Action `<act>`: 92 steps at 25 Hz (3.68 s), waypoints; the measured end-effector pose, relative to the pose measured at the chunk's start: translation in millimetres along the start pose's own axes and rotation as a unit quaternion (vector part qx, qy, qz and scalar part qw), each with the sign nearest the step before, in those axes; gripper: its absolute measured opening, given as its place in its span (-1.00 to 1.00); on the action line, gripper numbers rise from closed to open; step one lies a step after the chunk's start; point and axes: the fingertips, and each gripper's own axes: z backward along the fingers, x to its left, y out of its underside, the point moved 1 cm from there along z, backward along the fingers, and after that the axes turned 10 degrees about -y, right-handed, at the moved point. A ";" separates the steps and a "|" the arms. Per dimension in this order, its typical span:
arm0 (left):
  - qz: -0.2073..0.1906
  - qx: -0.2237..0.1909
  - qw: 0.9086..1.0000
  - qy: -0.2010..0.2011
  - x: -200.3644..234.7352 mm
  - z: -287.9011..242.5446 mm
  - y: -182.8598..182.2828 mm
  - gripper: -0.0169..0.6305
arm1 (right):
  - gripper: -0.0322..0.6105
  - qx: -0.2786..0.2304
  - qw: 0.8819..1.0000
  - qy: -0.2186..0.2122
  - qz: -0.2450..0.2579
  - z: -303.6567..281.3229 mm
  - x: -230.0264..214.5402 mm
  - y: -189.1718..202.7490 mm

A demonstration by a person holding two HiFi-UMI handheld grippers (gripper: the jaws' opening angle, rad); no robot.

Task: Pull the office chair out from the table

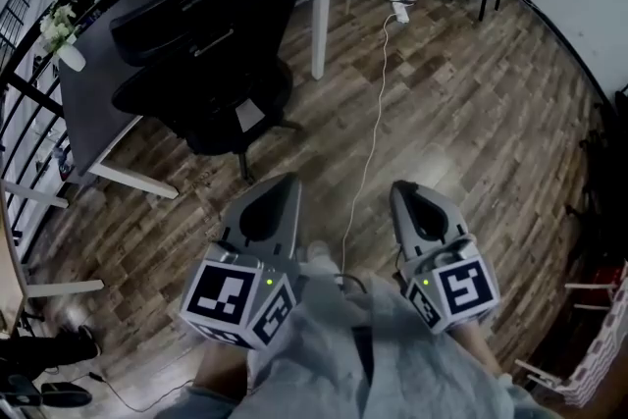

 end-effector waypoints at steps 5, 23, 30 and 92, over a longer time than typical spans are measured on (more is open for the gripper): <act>0.005 -0.008 1.000 -0.013 21.3 -23.4 -9.8 -0.91 | -0.89 -0.004 1.000 -0.014 0.008 -32.0 -9.6 -7.6; 0.019 -0.036 0.991 -0.131 106.4 -6.7 -20.3 -0.91 | -0.89 -0.001 0.993 -0.097 0.074 -108.7 6.3 -33.6; 0.032 -0.053 0.982 -0.178 138.1 2.1 -23.8 -0.91 | -0.89 -0.006 0.990 -0.113 0.085 -145.9 -0.9 -47.1; -0.448 0.190 0.750 -0.448 367.8 -79.6 -38.9 -0.42 | -0.28 0.113 0.711 -0.211 0.661 -442.4 -105.4 -99.9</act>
